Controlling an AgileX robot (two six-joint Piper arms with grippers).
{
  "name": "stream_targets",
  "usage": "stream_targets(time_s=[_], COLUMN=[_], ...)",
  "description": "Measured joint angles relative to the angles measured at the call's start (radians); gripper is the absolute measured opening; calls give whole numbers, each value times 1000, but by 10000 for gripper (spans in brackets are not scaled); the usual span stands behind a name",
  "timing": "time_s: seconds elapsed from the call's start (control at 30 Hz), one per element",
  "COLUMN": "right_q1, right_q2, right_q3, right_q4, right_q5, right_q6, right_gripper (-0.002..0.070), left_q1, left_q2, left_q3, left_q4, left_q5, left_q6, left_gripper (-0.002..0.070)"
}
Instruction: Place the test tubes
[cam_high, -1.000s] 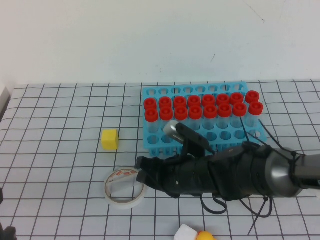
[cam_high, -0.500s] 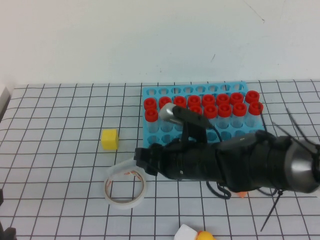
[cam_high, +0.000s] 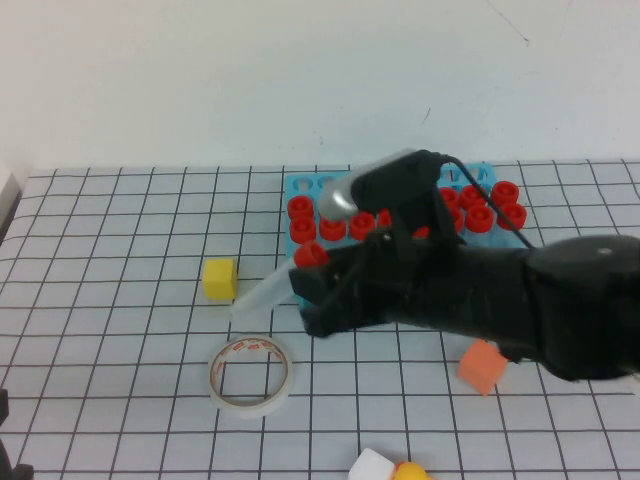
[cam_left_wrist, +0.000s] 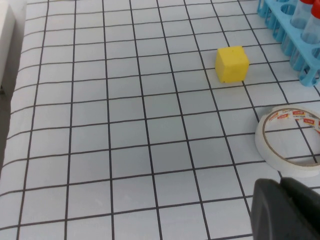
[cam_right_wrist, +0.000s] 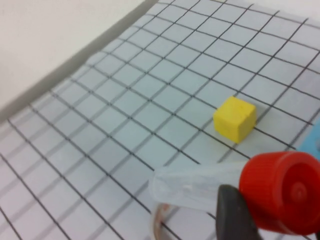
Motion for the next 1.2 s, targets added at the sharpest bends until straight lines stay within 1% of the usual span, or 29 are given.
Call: stream_targets(time_s=[0.17,0.2,0.4,0.57,0.63,0.73,0.77,0.8,0.87,0.97,1.07,1.2], right_q1=[0,0,0,0,0,0,0,0,0,0,0,0], right_q2=[-112,-165,-310,-380,-397,-413,-415,-419,-419,-419,-419,-421], right_q3=[101,140,250,347,376,405,409,416,421,425,431,433], right_q4=[0,0,0,4,5,5,5,5,5,-13,-108,-318], right_q5=[-5,-31,-172,-259,-253,-197,-165,-91,-2,115,196,287], right_q6=[-154,-211,-374,-442,-456,-462,-470,-484,-498,-498,-451,-363], right_gripper=[309,309,309,309,309,308,308,307,307,307,307,307], left_q1=[0,0,0,0,0,0,0,0,0,0,0,0], left_q2=[0,0,0,0,0,7,11,27,47,73,89,118], left_q3=[0,0,0,0,0,0,0,0,0,0,0,0], left_q4=[0,0,0,-26,-65,-213,-296,-496,-710,-950,-1086,-1189], left_q5=[5,5,5,6,8,32,45,85,142,239,309,363], left_q6=[0,0,0,8,59,243,340,543,782,1109,1297,1427], left_gripper=[-1,-1,-1,-1,-1,-1,-1,-1,-1,-1,-1,-1])
